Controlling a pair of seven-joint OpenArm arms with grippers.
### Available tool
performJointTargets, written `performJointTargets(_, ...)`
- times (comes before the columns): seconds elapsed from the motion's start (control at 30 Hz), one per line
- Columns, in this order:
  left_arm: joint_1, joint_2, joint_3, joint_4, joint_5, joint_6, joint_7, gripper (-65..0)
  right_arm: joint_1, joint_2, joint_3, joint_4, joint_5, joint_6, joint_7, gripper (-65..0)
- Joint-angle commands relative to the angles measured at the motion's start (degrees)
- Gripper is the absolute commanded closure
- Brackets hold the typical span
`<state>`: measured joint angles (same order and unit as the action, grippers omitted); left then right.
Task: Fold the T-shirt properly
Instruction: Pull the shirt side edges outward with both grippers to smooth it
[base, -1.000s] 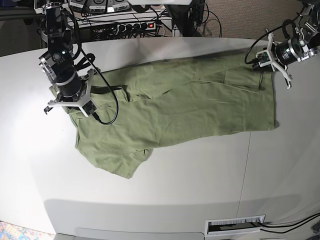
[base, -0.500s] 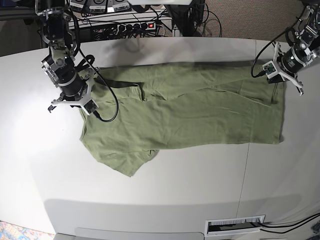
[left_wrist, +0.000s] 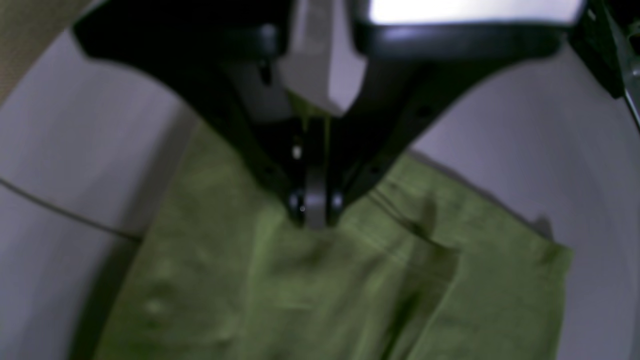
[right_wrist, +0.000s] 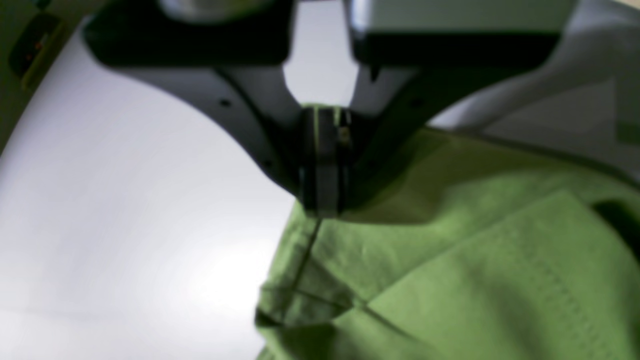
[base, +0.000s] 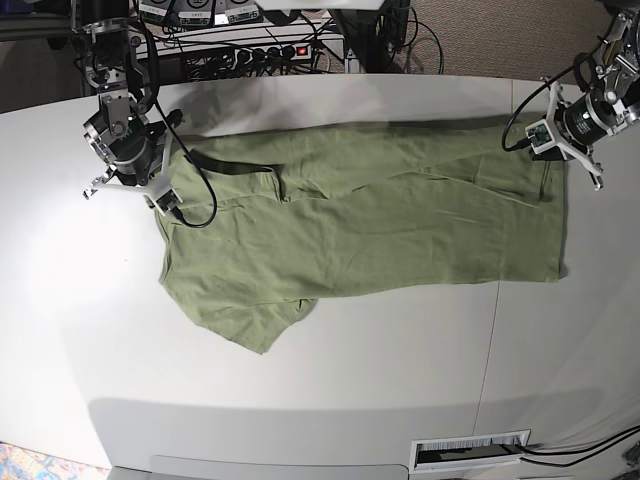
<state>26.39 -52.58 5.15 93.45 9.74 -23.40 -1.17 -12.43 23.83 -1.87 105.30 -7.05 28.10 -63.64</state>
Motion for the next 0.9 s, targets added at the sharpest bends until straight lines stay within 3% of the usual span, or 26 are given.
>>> performJointTargets(0.0, 1.51, -0.9, 0.35, 0.09, 0.07, -3.54, 1.16, 0.0, -0.22, 1.03, 0.44, 0.72, -0.24, -0.44, -0.7, 0.0)
performJointTargets(0.13, 3.3, -1.09, 0.33, 0.11, 0.02, -3.15, 1.11, 0.0, -2.47, 2.95, 0.44, 0.79, -0.26, -0.46, -1.33, 0.0)
performJointTargets(0.3, 3.13, -1.51, 0.28, 2.03, 0.04, 2.73, 1.38, -6.5, -2.49, 5.31, 0.46, 5.07, -0.22, -0.5, -1.25, 0.0)
performJointTargets(0.37, 3.15, -2.08, 0.28, 4.28, 0.02, 2.23, 2.97, -6.5, -2.49, 5.4, 0.66, 7.58, 0.22, -0.5, -0.26, 0.0)
performJointTargets(0.47, 3.32, -2.19, 0.28, 7.69, -0.02, -1.07, 7.78, -6.5, -2.51, 5.33, 0.85, 8.33, 2.99, -0.5, 0.09, 0.0)
performJointTargets(0.87, 3.45, -2.01, 0.28, 8.17, -2.08, -1.75, 5.66, -6.5, -2.67, 5.38, 0.85, 4.46, 3.63, -0.46, 4.33, 0.0)
